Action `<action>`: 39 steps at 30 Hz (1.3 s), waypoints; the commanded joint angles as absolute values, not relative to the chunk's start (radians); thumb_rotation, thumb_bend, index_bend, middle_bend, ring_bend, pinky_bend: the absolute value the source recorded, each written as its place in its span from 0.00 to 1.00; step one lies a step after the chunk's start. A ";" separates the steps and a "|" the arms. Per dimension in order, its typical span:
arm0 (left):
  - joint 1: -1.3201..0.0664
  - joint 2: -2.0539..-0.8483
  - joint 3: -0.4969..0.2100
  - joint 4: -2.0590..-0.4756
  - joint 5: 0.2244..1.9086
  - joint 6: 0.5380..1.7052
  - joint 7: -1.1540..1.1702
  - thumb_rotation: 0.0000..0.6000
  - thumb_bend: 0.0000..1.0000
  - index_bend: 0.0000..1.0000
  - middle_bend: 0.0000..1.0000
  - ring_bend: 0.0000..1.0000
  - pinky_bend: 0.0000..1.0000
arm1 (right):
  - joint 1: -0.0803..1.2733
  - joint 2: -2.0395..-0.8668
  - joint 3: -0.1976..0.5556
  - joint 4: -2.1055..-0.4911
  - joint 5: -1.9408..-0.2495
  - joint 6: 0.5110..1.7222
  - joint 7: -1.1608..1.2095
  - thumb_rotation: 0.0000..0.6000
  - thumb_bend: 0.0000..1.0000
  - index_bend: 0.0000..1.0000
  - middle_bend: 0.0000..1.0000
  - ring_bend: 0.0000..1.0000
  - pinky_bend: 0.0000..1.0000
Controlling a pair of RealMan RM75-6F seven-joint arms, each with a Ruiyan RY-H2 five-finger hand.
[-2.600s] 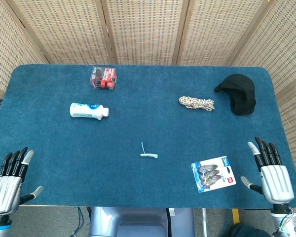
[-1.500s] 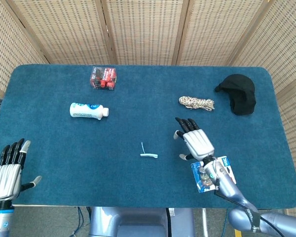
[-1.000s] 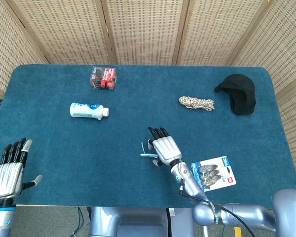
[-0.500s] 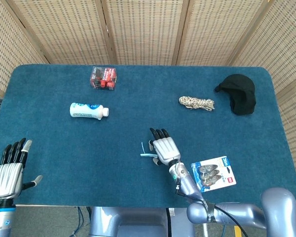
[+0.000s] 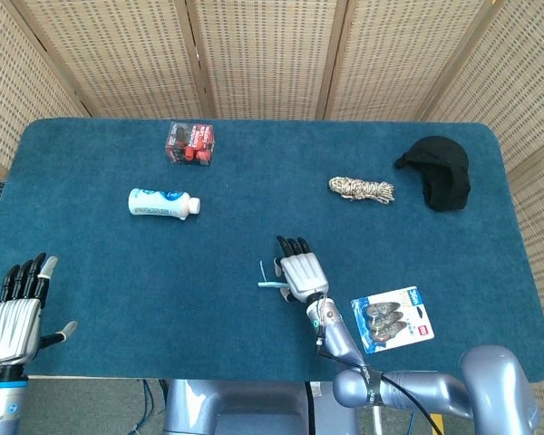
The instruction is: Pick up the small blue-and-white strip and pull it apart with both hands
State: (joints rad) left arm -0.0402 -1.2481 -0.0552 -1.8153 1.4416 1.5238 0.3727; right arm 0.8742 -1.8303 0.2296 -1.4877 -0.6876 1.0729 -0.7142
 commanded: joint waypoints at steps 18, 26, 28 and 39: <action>-0.043 -1.248 -0.050 -1.817 1.445 1.528 0.373 1.00 0.00 0.00 0.00 0.00 0.00 | 0.861 -1.855 0.211 -1.453 -0.707 1.070 -0.701 1.00 0.40 0.52 0.00 0.00 0.00; -0.043 -1.247 -0.048 -1.816 1.446 1.531 0.368 1.00 0.00 0.00 0.00 0.00 0.00 | 0.860 -1.865 0.212 -1.434 -0.726 1.070 -0.693 1.00 0.55 0.58 0.00 0.00 0.00; -0.043 -1.247 -0.048 -1.816 1.447 1.532 0.369 1.00 0.00 0.00 0.00 0.00 0.00 | 0.859 -1.868 0.211 -1.430 -0.731 1.071 -0.691 1.00 0.57 0.59 0.00 0.00 0.00; -0.047 -1.245 -0.049 -1.812 1.446 1.528 0.361 1.00 0.00 0.00 0.00 0.00 0.00 | 0.843 -1.855 0.215 -1.455 -0.796 1.081 -0.646 1.00 0.59 0.63 0.00 0.00 0.00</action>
